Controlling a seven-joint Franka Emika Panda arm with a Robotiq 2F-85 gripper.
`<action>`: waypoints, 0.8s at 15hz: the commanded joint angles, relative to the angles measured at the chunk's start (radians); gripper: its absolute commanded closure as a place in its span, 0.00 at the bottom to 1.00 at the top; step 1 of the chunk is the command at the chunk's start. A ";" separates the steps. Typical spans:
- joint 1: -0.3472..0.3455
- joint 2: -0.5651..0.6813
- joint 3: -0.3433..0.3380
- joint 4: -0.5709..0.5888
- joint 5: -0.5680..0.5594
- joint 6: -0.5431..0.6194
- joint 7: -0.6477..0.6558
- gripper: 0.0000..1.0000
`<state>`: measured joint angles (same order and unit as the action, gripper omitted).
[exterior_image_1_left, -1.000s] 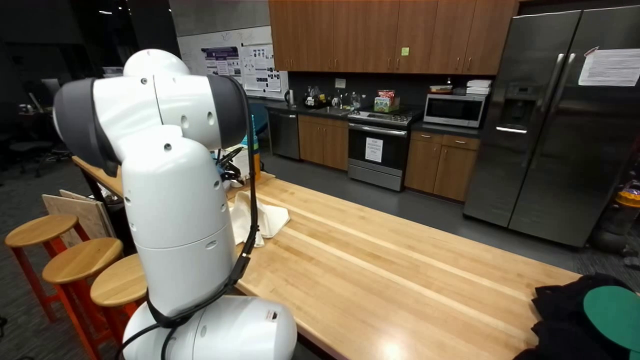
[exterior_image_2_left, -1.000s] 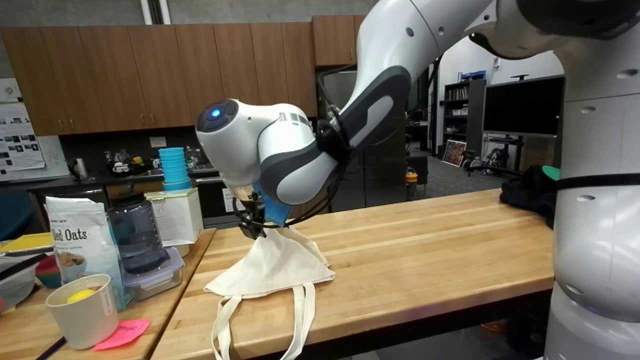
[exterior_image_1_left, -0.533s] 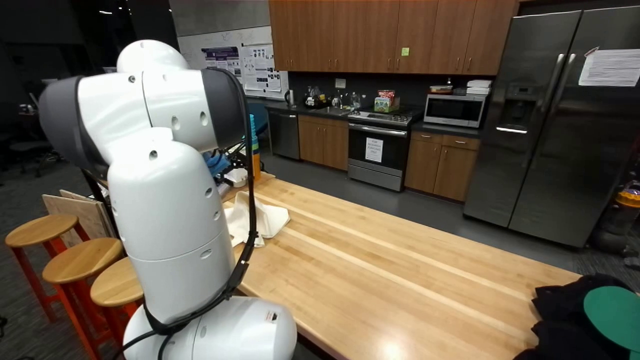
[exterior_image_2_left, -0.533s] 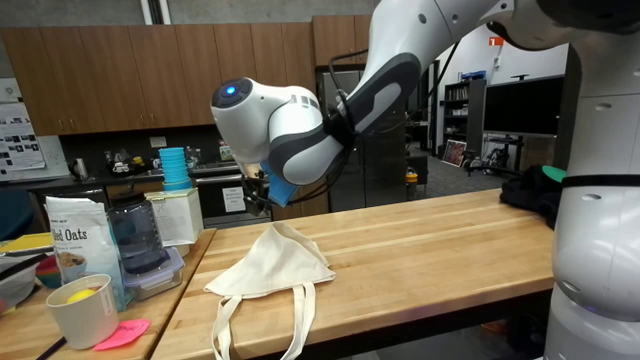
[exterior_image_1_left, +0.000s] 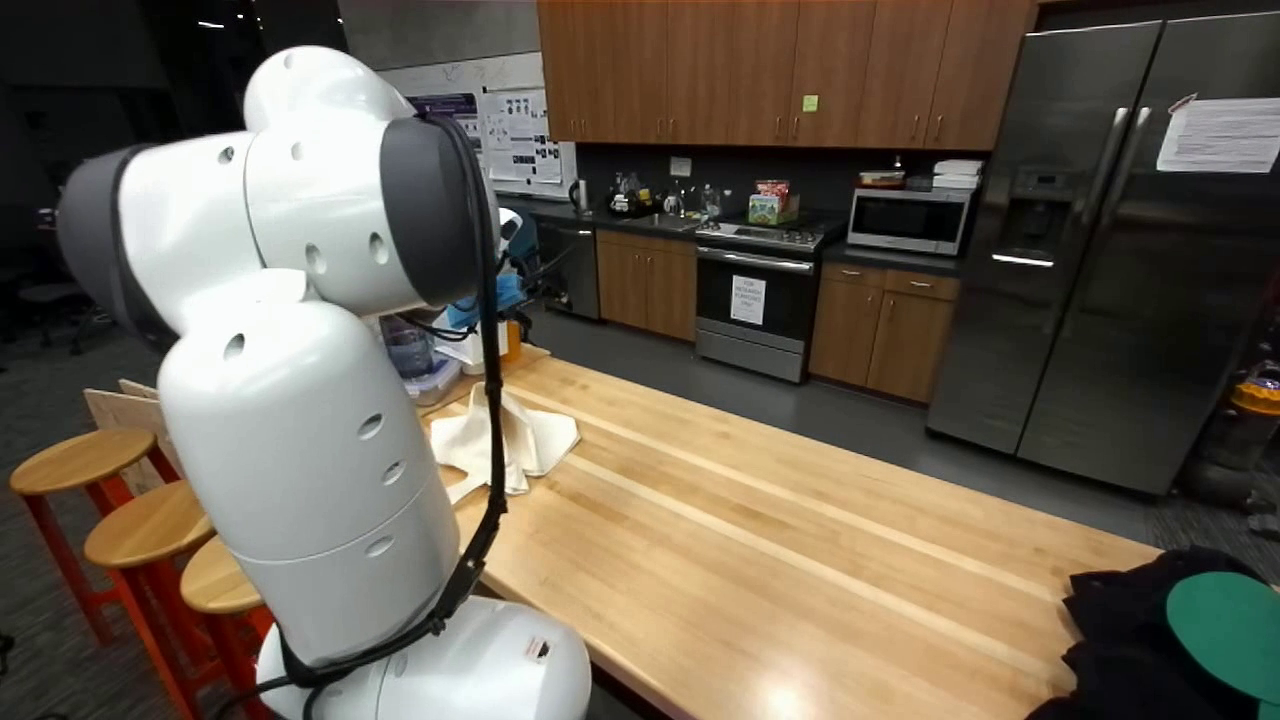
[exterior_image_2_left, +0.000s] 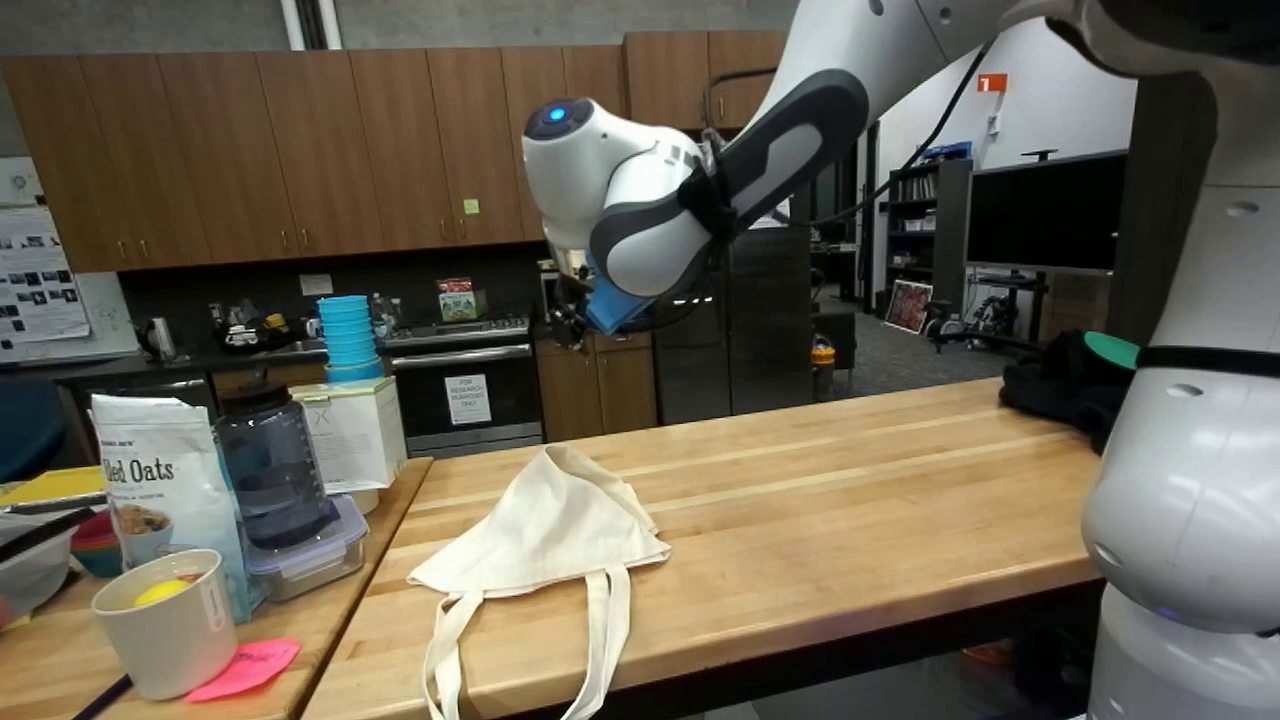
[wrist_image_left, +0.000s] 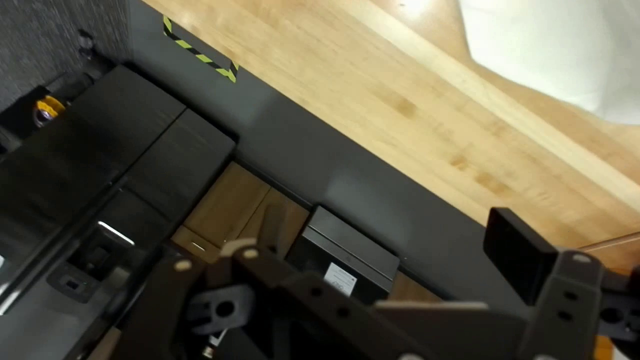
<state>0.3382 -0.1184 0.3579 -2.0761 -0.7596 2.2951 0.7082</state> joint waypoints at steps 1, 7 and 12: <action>-0.076 -0.054 -0.067 -0.012 0.064 0.052 -0.040 0.00; -0.227 -0.056 -0.207 -0.030 0.137 0.178 -0.123 0.00; -0.323 -0.022 -0.288 -0.012 0.246 0.212 -0.218 0.00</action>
<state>0.0539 -0.1492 0.1004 -2.0918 -0.5797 2.4801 0.5481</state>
